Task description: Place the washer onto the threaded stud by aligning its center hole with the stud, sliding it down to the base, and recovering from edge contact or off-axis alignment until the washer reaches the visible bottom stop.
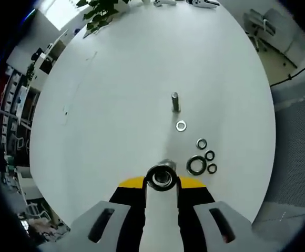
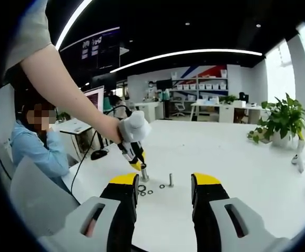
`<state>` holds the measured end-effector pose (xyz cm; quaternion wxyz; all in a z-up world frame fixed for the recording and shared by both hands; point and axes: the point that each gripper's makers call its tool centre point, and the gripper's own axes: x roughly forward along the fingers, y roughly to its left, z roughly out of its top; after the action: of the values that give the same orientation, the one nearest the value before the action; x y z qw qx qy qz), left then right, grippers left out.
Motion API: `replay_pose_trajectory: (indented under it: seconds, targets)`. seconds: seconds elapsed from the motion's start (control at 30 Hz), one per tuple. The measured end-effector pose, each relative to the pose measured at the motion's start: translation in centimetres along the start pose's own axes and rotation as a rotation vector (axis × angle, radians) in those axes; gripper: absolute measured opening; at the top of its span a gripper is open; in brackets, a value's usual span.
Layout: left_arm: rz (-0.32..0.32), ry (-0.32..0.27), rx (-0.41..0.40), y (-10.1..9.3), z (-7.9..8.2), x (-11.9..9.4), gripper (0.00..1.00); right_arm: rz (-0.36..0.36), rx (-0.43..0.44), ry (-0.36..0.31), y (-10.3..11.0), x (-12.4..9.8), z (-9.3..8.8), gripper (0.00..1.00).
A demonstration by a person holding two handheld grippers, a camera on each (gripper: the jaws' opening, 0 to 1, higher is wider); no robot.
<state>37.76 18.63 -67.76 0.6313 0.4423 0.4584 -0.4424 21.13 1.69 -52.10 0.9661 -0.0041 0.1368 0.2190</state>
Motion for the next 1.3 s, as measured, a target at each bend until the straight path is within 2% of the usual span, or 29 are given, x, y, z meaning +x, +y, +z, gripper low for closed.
replay_pose_trajectory:
  seconds: [0.6, 1.3]
  targets:
    - [-0.016, 0.027, -0.035, -0.05, -0.01, 0.73, 0.20, -0.002, 0.002, 0.003, -0.10, 0.02, -0.08, 0.43]
    - [-0.001, 0.005, -0.095, 0.07, 0.13, 0.47, 0.20, 0.005, -0.005, 0.010, 0.09, 0.04, -0.22, 0.43]
